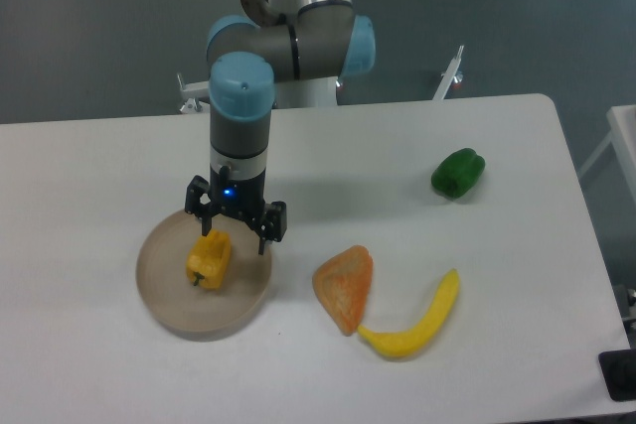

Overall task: Pick up the yellow pepper from the plate
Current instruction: 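Lower the gripper onto the yellow pepper and close on it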

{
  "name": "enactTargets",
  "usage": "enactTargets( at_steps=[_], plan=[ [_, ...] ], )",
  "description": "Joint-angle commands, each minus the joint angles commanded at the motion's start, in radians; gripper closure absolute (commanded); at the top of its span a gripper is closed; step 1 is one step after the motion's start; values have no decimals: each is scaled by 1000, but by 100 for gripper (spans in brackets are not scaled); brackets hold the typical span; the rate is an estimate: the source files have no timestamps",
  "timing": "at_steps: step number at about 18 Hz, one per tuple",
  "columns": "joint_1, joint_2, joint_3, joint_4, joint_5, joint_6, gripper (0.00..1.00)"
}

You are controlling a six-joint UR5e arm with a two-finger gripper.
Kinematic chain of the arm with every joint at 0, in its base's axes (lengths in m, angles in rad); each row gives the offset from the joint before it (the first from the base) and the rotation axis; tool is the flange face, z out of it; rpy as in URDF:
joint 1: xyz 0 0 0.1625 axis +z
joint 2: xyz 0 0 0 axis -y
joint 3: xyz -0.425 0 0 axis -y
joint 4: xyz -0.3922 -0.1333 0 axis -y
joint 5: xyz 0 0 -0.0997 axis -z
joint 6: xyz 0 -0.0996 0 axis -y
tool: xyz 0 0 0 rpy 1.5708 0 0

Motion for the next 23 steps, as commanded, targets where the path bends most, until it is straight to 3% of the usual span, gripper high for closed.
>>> enactTargets(
  at_steps=[22,23],
  plan=[
    [-41,-54,-11,29,25,-3,0],
    [-41,-55,-9,31,34,-3,5]
  ],
)
